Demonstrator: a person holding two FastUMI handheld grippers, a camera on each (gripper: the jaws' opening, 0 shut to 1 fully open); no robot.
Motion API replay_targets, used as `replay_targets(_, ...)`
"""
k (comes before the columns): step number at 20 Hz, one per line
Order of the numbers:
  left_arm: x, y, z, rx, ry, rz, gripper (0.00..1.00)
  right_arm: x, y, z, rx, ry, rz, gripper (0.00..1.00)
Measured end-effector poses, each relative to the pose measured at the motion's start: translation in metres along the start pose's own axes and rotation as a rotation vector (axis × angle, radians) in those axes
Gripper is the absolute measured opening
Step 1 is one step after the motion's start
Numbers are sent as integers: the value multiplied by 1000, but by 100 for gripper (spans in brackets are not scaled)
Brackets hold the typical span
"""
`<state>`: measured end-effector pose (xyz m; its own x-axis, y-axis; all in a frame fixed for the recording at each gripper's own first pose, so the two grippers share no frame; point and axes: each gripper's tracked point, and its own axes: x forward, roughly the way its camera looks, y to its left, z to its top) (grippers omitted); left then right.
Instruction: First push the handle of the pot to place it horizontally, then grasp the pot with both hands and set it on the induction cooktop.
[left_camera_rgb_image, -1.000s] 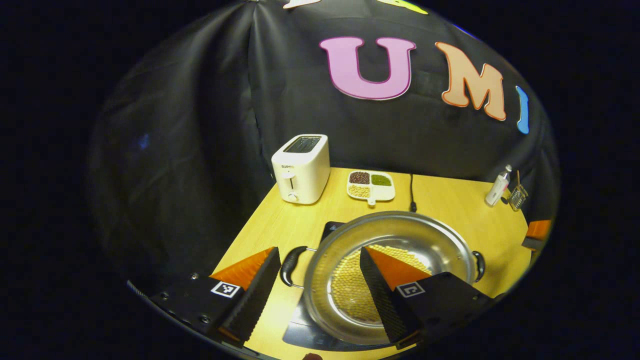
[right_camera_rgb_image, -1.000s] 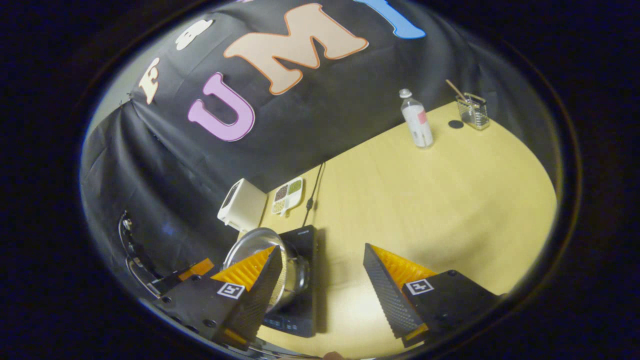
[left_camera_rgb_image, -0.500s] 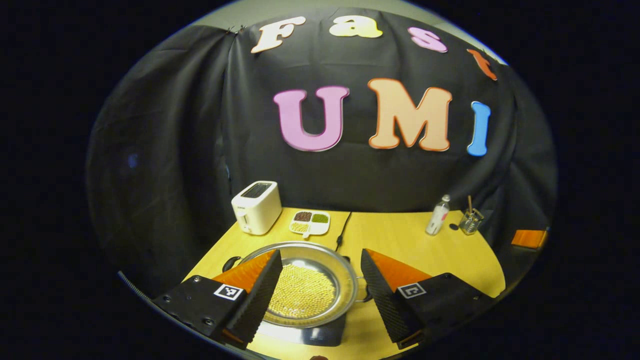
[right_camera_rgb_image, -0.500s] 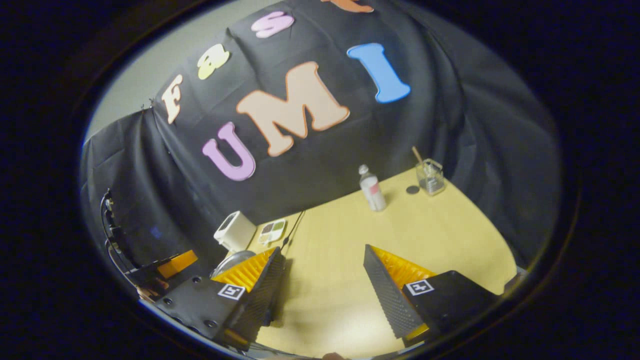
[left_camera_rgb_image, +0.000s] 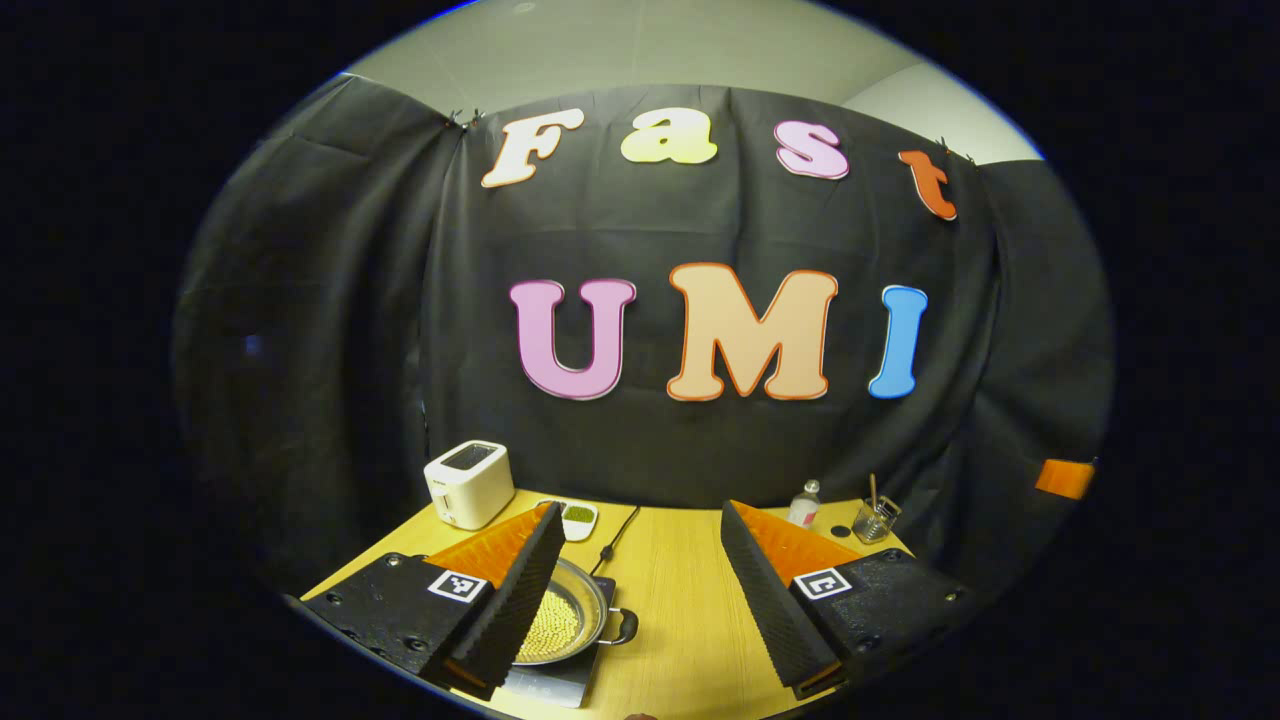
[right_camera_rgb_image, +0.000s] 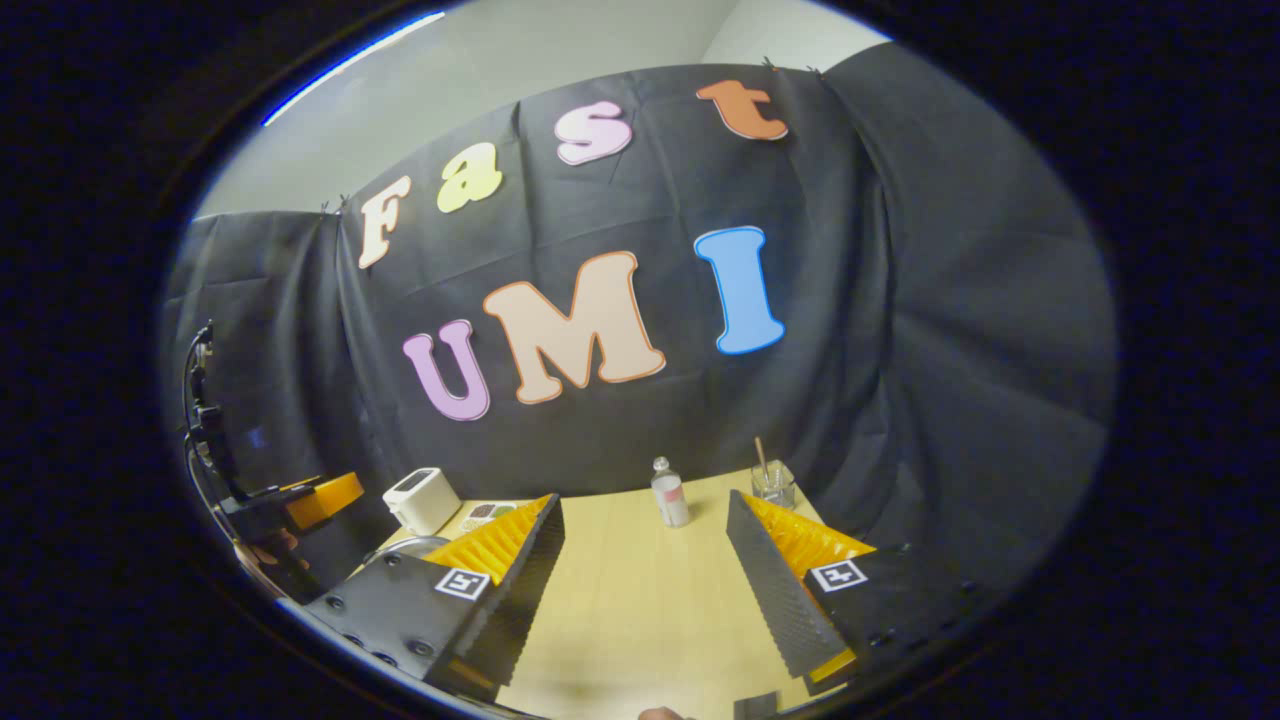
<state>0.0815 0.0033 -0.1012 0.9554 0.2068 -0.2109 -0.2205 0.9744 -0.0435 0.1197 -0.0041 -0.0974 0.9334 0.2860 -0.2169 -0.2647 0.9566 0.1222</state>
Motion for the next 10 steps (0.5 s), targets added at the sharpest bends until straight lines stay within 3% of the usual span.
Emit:
replay_targets(6,-12,-11,26,2,-99,23,96,-19,-14,32,-74,-79,-68,92)
replay_targets(10,-20,-15,19,36,-94,31,94,-25,-18,26,-86,-64,-76,93)
